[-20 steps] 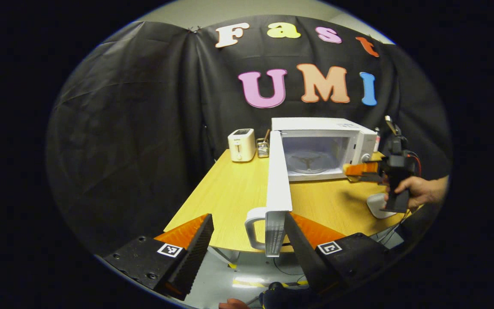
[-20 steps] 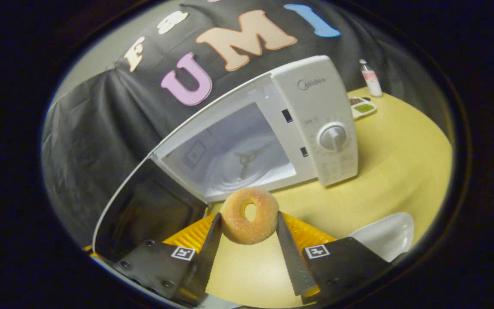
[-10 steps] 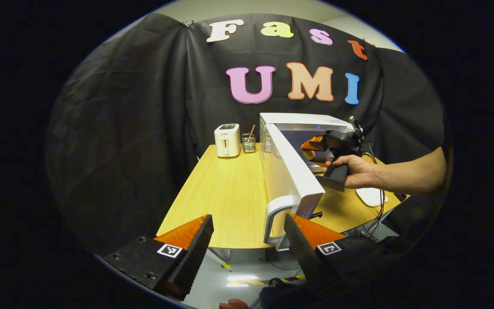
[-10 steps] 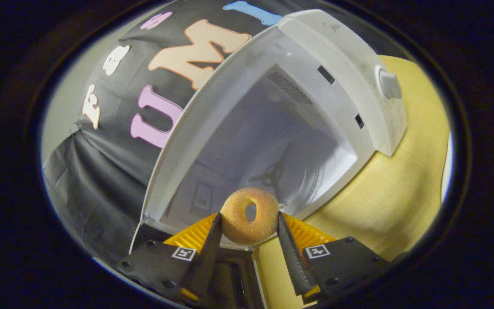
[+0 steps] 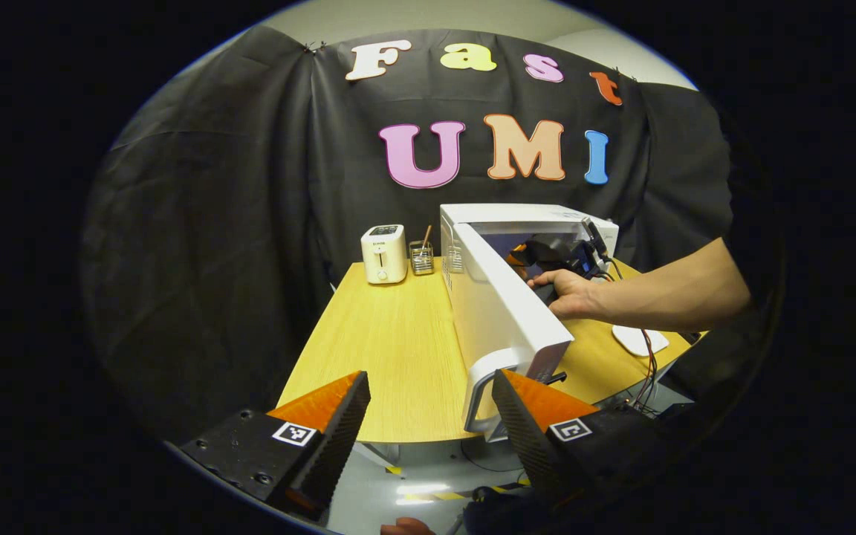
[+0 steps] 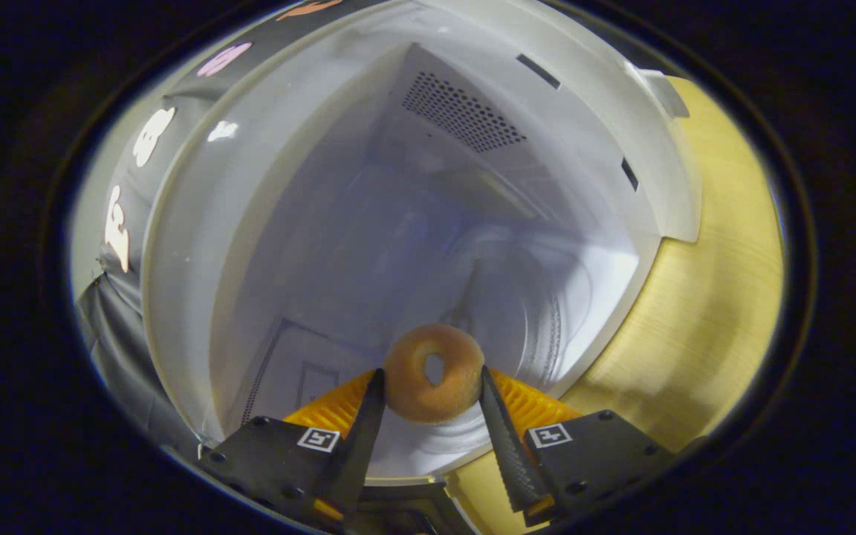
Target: Open the microwave oven with the left hand, put the food in, and close the microwave oven.
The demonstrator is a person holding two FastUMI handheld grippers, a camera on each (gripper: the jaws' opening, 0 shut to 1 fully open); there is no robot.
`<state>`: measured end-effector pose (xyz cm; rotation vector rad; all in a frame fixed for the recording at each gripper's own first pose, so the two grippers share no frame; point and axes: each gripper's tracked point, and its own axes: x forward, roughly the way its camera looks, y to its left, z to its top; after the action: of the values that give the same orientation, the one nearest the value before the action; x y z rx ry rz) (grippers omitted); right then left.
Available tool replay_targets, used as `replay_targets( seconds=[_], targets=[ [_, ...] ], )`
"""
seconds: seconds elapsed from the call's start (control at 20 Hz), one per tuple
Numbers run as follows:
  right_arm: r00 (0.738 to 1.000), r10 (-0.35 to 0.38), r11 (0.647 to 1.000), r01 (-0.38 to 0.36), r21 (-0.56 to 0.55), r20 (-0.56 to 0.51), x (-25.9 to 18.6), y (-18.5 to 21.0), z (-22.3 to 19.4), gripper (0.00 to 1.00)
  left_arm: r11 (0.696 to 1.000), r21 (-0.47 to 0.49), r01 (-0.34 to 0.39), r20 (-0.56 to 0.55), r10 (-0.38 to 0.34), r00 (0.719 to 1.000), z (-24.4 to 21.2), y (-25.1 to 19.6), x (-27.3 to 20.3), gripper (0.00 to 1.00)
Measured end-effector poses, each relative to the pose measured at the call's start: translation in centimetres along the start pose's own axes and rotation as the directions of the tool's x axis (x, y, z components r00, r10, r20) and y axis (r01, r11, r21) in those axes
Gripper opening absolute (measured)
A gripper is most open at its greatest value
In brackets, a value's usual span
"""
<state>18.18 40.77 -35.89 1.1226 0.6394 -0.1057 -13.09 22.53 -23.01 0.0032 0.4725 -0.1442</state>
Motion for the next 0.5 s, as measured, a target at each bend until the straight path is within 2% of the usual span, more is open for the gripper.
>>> replay_targets(
  seconds=[0.45,0.5],
  targets=[
    [1.000,-0.007,1.000,0.007,-0.008,-0.004,0.52,0.14,-0.08,0.69,0.999,-0.040,0.005,-0.013,-0.006,1.000,0.45,-0.40,0.64,0.98],
    [1.000,-0.016,1.000,0.015,-0.020,-0.006,0.39,0.00,0.08,0.78,0.999,-0.047,0.006,-0.014,-0.006,1.000,0.40,-0.53,0.74,0.98]
  ],
)
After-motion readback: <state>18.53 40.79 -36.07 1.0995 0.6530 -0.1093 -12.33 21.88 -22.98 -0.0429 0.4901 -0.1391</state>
